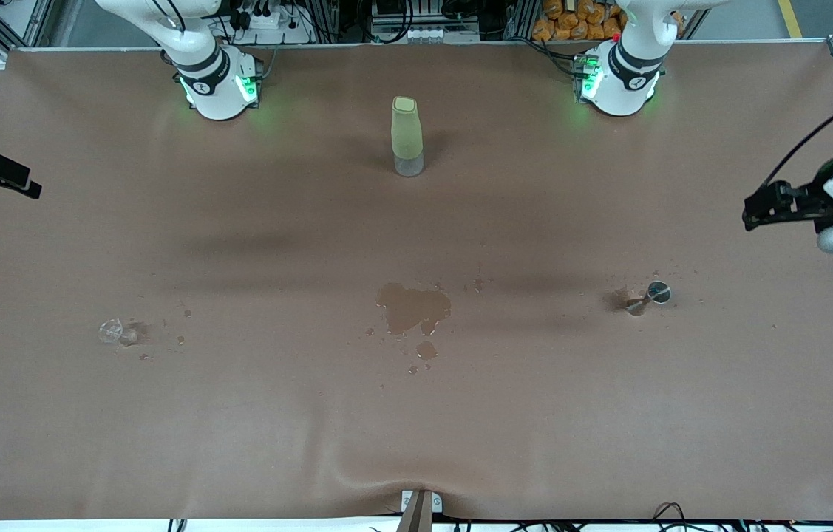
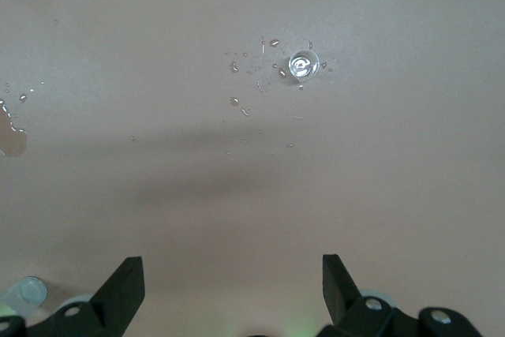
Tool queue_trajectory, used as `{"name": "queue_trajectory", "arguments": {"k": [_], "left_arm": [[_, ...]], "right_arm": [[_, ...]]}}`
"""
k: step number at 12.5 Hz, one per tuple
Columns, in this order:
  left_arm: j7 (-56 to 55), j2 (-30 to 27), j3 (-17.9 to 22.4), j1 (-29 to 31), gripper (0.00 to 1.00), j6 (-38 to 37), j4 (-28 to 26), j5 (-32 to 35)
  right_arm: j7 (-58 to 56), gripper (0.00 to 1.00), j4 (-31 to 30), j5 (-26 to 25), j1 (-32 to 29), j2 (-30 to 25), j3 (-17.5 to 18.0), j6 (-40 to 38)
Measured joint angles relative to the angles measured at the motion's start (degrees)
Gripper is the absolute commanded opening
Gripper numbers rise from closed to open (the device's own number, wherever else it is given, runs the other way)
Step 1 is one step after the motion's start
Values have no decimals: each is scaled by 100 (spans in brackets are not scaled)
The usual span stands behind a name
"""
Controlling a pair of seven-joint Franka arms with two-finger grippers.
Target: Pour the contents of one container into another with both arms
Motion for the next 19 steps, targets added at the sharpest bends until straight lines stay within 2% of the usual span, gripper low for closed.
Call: {"name": "queue_trajectory", "arguments": {"k": [3, 8, 14, 19], "left_arm": [[-5, -371, 17, 19, 100, -61, -358, 0], [-329, -672, 10, 87, 100, -311, -510, -14], [-1297, -912, -59, 30, 100, -337, -646, -349], [-1309, -946, -78, -1, 100, -338, -654, -349]], "right_arm": [[-124, 100, 61, -76, 0, -4, 2, 0], [-223, 100, 76, -85, 8, -5, 24, 1], [-197, 100, 96, -85, 10, -63, 20, -15], [-178, 100, 96, -85, 10, -111, 19, -1]]}}
